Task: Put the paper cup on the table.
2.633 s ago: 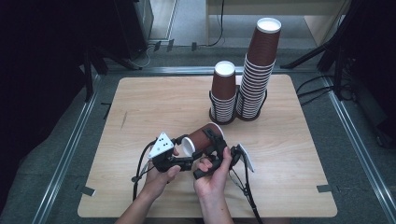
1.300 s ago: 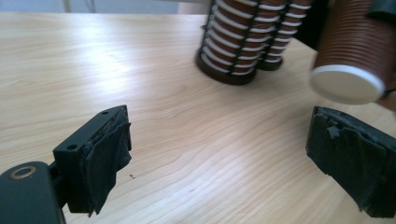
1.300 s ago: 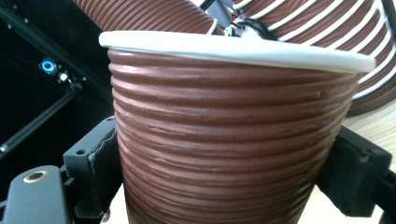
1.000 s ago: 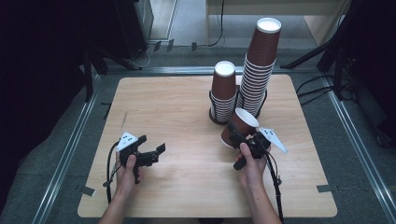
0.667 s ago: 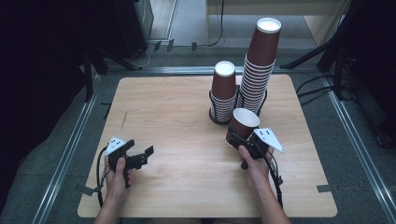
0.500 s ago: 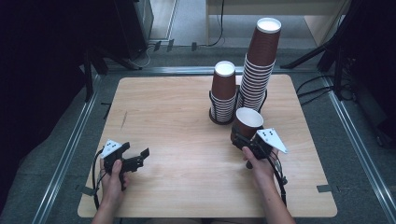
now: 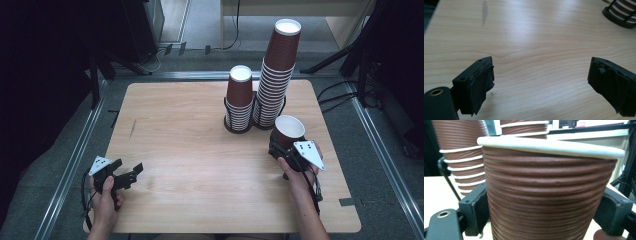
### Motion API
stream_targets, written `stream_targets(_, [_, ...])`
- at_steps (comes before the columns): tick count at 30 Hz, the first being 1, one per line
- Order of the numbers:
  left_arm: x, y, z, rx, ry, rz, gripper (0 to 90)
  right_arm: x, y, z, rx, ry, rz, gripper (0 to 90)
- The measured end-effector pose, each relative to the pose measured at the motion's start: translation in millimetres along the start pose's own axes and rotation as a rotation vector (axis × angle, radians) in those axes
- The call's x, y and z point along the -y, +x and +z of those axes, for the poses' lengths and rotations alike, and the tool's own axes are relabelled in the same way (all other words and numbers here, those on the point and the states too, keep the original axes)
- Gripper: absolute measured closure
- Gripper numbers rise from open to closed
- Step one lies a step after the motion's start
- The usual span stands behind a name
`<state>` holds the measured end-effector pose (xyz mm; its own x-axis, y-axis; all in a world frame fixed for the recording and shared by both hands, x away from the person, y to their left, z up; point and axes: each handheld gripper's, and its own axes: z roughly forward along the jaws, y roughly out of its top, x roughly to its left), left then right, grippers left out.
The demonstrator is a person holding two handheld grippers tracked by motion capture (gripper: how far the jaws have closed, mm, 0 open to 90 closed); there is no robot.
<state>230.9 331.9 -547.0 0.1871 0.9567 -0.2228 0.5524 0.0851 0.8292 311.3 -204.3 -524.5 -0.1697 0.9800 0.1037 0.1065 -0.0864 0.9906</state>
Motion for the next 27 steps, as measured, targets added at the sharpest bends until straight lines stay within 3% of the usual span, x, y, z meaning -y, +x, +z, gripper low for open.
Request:
stream_targets(2, [0.0, 1.1, -0.1, 0.009, -0.003, -0.008, 6.8, -0.1, -3.9, 0.9, 0.018, -0.009, 0.002, 13.1])
stream_targets(6, [0.3, -0.8, 1.3, -0.001, -0.001, 0.014, 6.8, 1.7, -12.0, 4.0, 0.057, -0.006, -0.017, 13.1])
stream_targets(15, [1.9, 2.3, 2.5, 0.026, -0.018, -0.036, 6.8, 0.3, -27.1, 17.6, 0.136, 0.038, -0.043, 13.1])
stream_targets(27, [1.8, 1.5, 4.0, 0.036, -0.012, -0.021, 6.9, 12.5, -25.2, 25.8, 0.155, 0.123, -0.091, 13.0])
